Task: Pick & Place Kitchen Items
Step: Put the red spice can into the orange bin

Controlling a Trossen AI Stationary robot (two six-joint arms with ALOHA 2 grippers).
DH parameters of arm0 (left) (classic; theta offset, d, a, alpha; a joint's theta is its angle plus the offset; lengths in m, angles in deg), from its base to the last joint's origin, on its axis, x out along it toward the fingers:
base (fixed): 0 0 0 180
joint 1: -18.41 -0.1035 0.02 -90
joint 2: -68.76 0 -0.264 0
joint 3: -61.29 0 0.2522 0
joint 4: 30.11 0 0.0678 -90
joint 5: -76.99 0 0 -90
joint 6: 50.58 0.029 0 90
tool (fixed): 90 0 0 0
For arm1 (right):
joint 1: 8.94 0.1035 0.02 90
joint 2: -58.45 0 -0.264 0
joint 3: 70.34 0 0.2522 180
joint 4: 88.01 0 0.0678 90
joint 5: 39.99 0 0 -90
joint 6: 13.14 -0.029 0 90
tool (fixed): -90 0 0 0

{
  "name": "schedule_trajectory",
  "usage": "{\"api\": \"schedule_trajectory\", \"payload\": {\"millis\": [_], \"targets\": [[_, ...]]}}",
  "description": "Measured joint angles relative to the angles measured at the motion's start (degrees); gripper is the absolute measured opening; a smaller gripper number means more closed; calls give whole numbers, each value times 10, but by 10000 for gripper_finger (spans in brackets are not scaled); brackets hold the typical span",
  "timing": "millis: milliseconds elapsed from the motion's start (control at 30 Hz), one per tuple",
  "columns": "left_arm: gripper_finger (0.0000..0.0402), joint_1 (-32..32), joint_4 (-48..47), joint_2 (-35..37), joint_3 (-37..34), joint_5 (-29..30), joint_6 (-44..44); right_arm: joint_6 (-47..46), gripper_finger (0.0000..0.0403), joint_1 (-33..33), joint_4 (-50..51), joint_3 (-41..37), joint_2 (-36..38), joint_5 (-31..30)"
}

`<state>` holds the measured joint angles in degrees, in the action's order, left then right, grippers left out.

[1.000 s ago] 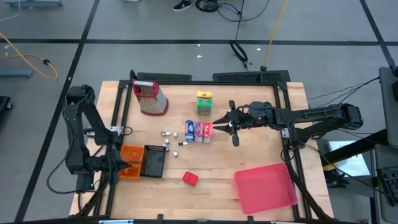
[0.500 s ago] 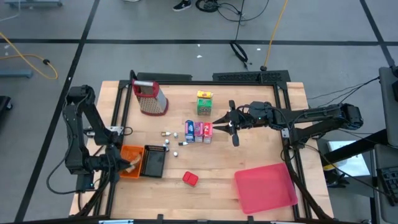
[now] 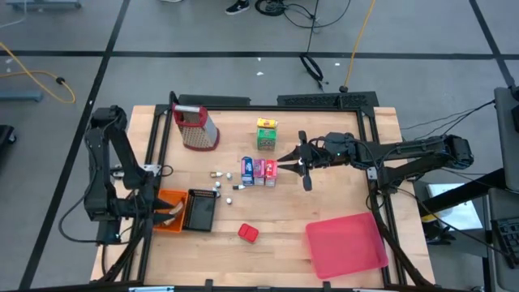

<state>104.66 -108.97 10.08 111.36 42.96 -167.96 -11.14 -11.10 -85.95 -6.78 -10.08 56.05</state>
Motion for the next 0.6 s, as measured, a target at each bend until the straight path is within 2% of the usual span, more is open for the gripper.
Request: {"api": "schedule_trajectory", "payload": {"millis": [133, 333, 467, 600], "targets": [[188, -61, 75, 2, 0, 10, 141, -2, 75, 0, 0, 0, 0, 0], [189, -187, 266, 2, 0, -10, 445, -2, 75, 0, 0, 0, 0, 0], [189, -269, 395, -4, 0, -69, 642, -7, 75, 0, 0, 0, 0, 0], [189, -342, 488, -37, 0, -147, 771, -13, 75, 0, 0, 0, 0, 0]]}}
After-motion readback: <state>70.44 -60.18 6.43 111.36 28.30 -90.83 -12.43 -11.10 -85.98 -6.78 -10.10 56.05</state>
